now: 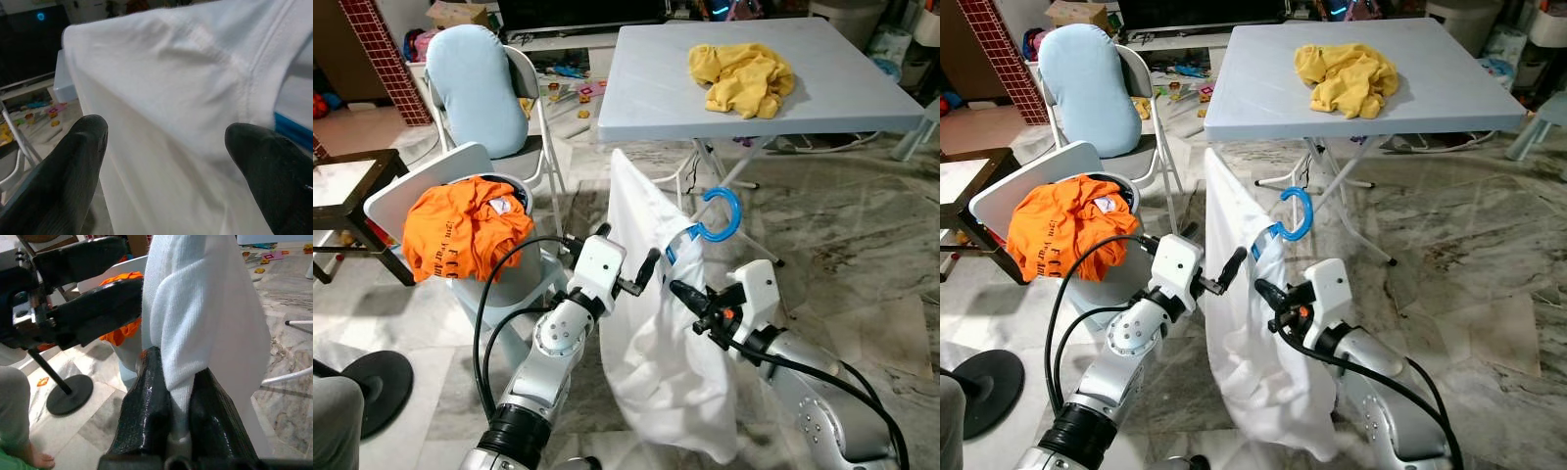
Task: Hang hanger
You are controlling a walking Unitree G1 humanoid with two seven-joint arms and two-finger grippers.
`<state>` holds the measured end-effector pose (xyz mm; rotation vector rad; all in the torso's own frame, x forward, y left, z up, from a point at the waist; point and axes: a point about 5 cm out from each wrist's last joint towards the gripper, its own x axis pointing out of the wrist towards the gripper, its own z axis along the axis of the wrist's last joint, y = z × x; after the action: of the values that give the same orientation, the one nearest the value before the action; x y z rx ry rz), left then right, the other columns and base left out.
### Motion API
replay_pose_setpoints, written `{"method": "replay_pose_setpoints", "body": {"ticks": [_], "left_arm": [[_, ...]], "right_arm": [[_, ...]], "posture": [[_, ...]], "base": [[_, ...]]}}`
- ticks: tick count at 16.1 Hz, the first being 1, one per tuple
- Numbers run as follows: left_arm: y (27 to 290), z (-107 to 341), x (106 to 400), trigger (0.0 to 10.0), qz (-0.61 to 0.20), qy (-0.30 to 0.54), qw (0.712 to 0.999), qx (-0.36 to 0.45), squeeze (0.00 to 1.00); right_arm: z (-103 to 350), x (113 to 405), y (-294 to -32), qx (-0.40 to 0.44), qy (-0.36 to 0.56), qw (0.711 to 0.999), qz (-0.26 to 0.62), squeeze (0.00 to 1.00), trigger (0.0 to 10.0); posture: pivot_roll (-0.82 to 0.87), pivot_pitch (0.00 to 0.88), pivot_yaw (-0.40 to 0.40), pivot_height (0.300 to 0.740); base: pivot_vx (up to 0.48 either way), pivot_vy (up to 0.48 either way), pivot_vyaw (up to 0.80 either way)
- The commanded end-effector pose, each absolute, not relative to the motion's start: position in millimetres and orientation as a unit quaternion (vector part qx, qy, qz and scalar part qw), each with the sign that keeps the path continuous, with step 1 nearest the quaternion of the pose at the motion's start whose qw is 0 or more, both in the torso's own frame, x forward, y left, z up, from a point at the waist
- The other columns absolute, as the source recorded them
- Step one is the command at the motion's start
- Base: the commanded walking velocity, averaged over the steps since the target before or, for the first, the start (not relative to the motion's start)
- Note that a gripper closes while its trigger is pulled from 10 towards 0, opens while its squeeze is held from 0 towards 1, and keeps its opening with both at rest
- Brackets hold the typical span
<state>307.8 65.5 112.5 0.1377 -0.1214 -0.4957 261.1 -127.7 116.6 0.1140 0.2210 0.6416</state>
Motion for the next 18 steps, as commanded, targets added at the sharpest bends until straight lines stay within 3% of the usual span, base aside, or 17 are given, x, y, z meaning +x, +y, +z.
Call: {"method": "replay_pose_setpoints", "body": {"ticks": [1,5,11,18], "left_arm": [[70.9,114.1,308.9,10.0,-0.241,-0.066,0.966,0.068,0.0],[68.8,108.6,305.3,10.0,-0.254,-0.052,0.964,0.055,0.0],[48.8,111.6,292.1,10.0,-0.318,-0.05,0.946,0.044,0.0],[64.9,100.5,298.5,10.0,-0.287,-0.031,0.954,0.085,0.0]], "right_arm": [[127.7,263.2,-118.0,0.048,0.087,0.935,0.339,0.0,10.0],[123.9,254.5,-114.1,0.041,0.099,0.925,0.364,0.0,10.0],[129.6,278.9,-115.0,0.036,0.064,0.953,0.293,0.0,10.0],[135.4,269.3,-113.6,0.039,0.065,0.936,0.343,0.0,10.0]], "posture": [[-0.07,0.051,0.047,0.74],[-0.07,0.06,0.045,0.74],[-0.07,0.066,0.05,0.74],[-0.07,0.071,0.048,0.74]], "base": [[0.0,0.0,0.0],[0.0,0.0,0.0],[0.0,0.0,0.0],[0.0,0.0,0.0]]}}
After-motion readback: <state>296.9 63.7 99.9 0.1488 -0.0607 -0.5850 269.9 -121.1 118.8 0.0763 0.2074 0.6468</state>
